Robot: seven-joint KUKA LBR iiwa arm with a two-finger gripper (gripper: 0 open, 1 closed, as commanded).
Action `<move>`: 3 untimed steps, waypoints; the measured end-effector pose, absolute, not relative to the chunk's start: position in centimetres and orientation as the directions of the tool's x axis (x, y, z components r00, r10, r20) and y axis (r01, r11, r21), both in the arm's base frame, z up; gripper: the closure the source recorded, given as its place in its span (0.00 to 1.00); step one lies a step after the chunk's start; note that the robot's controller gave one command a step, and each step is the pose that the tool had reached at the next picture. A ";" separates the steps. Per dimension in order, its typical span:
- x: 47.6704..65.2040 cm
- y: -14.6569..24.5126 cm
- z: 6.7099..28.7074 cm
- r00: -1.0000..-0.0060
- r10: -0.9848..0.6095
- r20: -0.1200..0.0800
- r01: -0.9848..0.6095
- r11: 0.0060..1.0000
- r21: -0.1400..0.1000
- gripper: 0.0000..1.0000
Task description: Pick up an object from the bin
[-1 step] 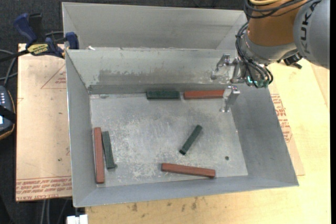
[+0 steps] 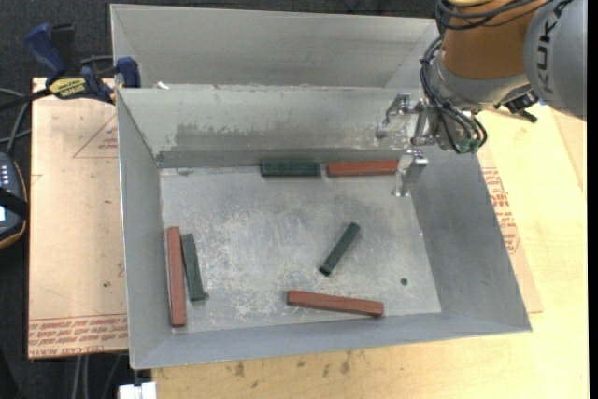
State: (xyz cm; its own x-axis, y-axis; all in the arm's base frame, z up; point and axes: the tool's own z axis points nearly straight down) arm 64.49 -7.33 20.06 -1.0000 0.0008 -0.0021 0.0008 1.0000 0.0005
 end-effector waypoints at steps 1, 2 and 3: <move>62.6 -5.5 15.8 -0.988 -0.152 -0.004 -0.152 0.988 0.000 0.00; 59.8 -1.0 13.8 -0.912 -0.410 -0.001 -0.410 0.912 0.001 0.00; 59.3 -0.4 12.2 -0.863 -0.505 -0.002 -0.505 0.863 0.001 0.00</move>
Offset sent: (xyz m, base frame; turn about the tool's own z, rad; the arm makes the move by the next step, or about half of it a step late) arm -0.0507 0.0682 -0.0646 -0.4307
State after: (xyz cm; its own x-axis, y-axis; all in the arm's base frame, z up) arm 59.30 -0.44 12.19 -0.8630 -0.5051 -0.0017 -0.5051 0.8630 0.0009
